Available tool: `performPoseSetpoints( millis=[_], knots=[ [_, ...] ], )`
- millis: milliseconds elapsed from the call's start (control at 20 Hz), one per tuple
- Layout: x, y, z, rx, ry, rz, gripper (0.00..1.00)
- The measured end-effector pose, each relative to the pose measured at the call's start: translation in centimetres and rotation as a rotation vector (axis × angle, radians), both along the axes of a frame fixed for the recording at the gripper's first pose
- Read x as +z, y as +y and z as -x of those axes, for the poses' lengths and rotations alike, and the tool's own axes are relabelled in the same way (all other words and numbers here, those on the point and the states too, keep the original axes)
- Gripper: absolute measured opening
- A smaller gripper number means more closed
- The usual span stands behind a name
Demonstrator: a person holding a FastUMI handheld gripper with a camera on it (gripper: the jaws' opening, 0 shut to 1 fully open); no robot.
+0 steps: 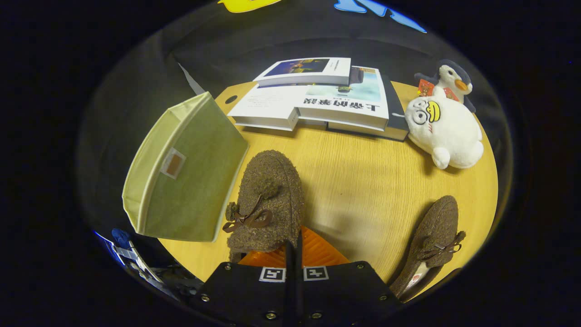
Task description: Open the storage box then place both shoes into the box .Put the left shoe in first, then the right shoe, with the right side of both shoes facing outward in a uniform manner.
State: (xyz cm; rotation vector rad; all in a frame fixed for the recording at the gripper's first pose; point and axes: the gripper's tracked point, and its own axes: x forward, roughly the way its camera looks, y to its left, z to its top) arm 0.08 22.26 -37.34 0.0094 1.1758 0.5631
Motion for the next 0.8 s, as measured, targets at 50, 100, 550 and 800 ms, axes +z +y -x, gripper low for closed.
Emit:
performPoseSetpoints(
  millis=[50,100,550,800],
  knots=[
    [1.2,0.3,-0.3,-0.007,-0.012,-0.013,0.00],
    [2.3,0.7,-0.8,-0.008,-0.020,-0.025,0.00],
    [11.5,6.5,-2.2,0.050,-0.087,-0.141,0.00],
    [13.8,10.8,-2.6,0.114,-0.094,-0.174,0.00]
  ],
)
